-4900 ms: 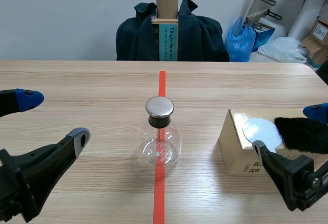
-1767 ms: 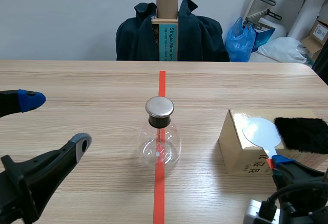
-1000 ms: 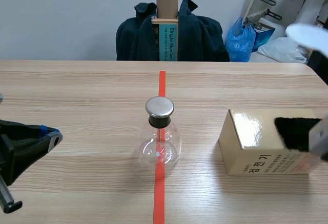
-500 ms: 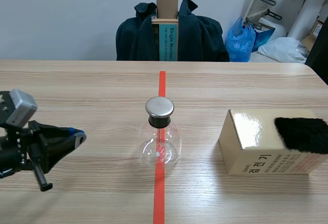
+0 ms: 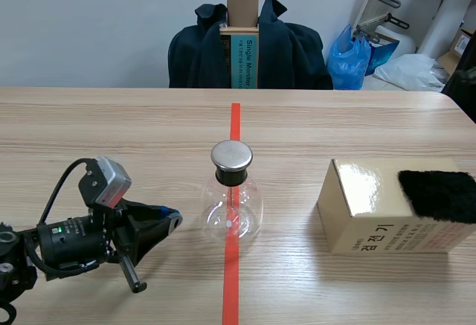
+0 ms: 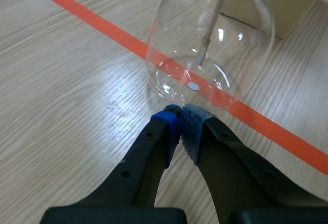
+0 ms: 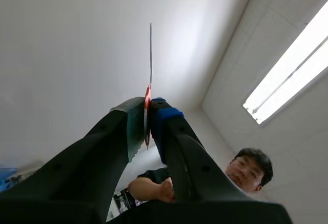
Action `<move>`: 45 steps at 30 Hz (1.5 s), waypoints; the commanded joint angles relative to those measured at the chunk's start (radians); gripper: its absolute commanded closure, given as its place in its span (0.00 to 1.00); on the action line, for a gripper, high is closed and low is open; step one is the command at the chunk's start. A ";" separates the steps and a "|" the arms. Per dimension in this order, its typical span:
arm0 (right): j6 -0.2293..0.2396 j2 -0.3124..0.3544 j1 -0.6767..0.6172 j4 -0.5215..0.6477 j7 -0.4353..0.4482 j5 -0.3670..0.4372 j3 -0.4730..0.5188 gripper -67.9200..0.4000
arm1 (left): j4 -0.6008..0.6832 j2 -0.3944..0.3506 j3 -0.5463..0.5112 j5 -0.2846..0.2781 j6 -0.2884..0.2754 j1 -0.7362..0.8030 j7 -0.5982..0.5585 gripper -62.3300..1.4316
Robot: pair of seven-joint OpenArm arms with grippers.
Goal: Do the electroscope experiment.
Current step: 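Bring the plate to the electroscope and point at the metal foil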
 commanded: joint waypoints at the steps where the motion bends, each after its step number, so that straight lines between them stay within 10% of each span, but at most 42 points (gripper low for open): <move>1: 0.008 -0.053 0.048 0.018 -0.008 0.012 -0.025 0.98 | 0.013 0.001 0.000 0.008 0.010 -0.005 -0.043 0.93; 17: 0.006 -0.214 0.172 -0.248 -0.095 -0.406 -0.428 0.98 | 0.005 0.029 0.002 0.026 0.043 -0.005 -0.077 0.93; 45: 0.006 -0.211 0.167 -0.484 -0.195 -0.554 -0.465 0.98 | 0.005 0.032 0.002 0.026 0.056 -0.004 -0.076 0.93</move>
